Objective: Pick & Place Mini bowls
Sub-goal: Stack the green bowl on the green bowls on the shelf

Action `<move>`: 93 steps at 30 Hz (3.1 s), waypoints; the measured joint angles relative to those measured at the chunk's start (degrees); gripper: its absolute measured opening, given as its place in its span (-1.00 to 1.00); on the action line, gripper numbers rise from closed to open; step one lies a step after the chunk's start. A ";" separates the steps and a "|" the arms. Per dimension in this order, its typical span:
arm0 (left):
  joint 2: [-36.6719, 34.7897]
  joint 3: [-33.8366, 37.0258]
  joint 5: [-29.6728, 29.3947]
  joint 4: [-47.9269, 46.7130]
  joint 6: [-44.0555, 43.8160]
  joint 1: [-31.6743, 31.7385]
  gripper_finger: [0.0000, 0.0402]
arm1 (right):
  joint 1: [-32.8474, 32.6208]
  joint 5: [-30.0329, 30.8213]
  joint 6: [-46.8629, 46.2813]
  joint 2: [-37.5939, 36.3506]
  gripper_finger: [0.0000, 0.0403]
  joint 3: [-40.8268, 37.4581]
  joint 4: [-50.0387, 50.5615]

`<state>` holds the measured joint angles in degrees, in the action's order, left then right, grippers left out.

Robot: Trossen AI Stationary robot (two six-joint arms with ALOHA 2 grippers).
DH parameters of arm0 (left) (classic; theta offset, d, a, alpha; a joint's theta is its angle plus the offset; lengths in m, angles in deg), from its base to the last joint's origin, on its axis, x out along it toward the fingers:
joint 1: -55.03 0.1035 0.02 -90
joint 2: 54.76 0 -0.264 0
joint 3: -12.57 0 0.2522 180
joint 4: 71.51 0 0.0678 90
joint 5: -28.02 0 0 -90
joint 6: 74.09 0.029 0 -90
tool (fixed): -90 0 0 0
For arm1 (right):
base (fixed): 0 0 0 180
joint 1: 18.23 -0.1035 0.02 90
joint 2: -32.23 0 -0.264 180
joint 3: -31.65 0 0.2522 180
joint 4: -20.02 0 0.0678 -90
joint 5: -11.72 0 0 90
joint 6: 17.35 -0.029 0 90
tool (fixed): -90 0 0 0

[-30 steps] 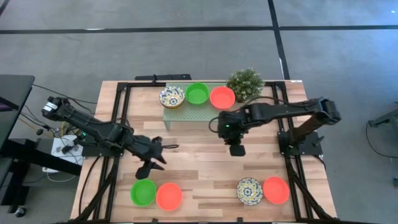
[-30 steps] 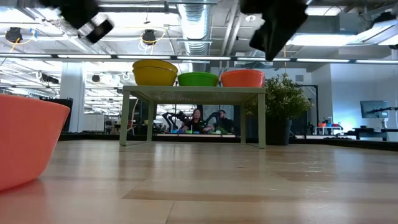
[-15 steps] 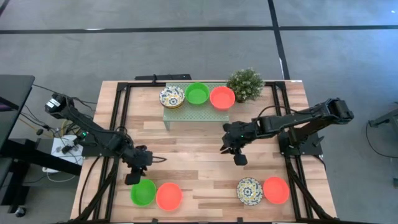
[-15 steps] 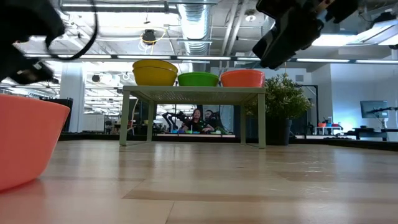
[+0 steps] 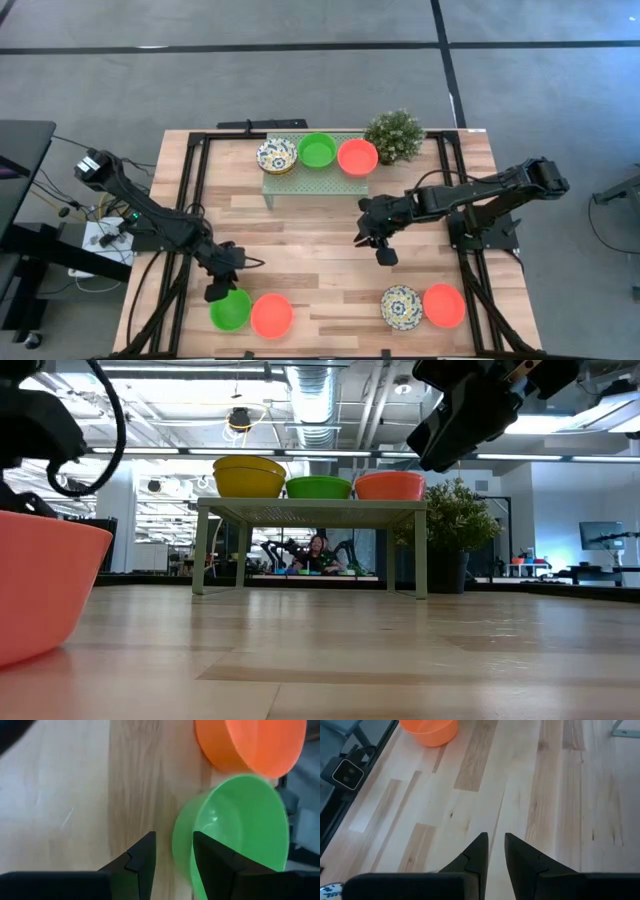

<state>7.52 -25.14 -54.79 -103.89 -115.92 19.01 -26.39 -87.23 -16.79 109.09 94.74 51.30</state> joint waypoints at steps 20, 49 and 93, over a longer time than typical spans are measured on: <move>2.20 -1.57 -3.27 7.11 -0.45 0.17 -0.96 | 0.01 0.00 0.02 0.02 -0.71 0.00 0.04; -0.46 -21.98 -18.23 12.27 39.44 33.71 -0.95 | 0.01 0.00 0.04 0.07 -0.71 0.04 0.17; 23.77 -54.06 -11.41 -4.73 38.34 64.90 -0.96 | 0.03 0.00 0.02 0.07 -0.71 0.04 0.02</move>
<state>31.30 -79.20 -66.20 -108.61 -77.58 83.91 -26.35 -87.23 -16.77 109.15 94.78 51.32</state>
